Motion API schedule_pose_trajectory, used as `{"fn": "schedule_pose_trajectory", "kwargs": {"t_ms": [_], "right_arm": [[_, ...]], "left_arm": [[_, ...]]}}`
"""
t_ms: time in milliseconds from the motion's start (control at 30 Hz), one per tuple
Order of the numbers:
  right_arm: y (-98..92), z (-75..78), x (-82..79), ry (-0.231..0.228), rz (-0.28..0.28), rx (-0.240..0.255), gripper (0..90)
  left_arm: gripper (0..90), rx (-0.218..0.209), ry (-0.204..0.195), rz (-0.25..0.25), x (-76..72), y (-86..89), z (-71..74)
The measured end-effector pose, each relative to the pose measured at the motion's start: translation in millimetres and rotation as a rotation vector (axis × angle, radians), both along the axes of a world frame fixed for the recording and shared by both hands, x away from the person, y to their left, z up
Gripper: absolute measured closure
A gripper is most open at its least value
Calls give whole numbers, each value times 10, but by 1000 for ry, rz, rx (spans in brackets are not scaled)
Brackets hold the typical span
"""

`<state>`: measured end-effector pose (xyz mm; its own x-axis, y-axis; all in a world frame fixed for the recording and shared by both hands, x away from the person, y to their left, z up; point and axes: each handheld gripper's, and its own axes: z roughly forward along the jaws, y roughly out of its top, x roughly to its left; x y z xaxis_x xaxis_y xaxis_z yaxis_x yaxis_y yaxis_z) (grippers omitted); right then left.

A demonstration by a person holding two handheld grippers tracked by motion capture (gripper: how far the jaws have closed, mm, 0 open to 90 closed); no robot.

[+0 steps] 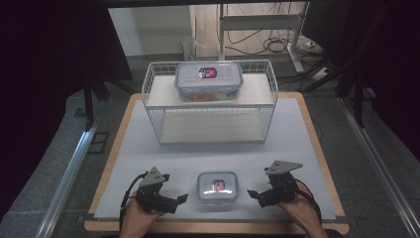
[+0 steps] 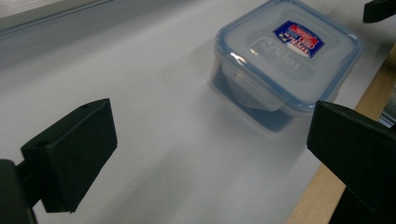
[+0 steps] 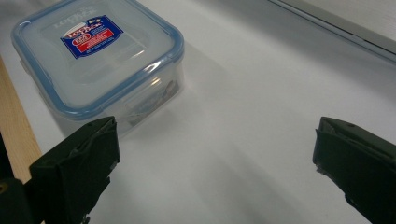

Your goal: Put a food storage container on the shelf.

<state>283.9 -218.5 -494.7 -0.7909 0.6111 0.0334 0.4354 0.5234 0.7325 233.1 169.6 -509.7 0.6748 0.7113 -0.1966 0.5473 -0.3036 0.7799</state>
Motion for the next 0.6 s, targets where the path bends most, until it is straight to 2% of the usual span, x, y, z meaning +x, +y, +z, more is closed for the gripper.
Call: {"fn": "schedule_pose_trajectory", "kwargs": {"t_ms": [233,433,600], "right_arm": [[76,26,-30,26,5,11,13],[146,41,-27,64,1,19,0],[234,47,-34,80,29,3,23]], "left_arm": [[55,19,24,-25,44,-158,-7],[70,-12,59,-59,134,-238,-19],[69,-31,77,-81,199,-307,-27]]}}
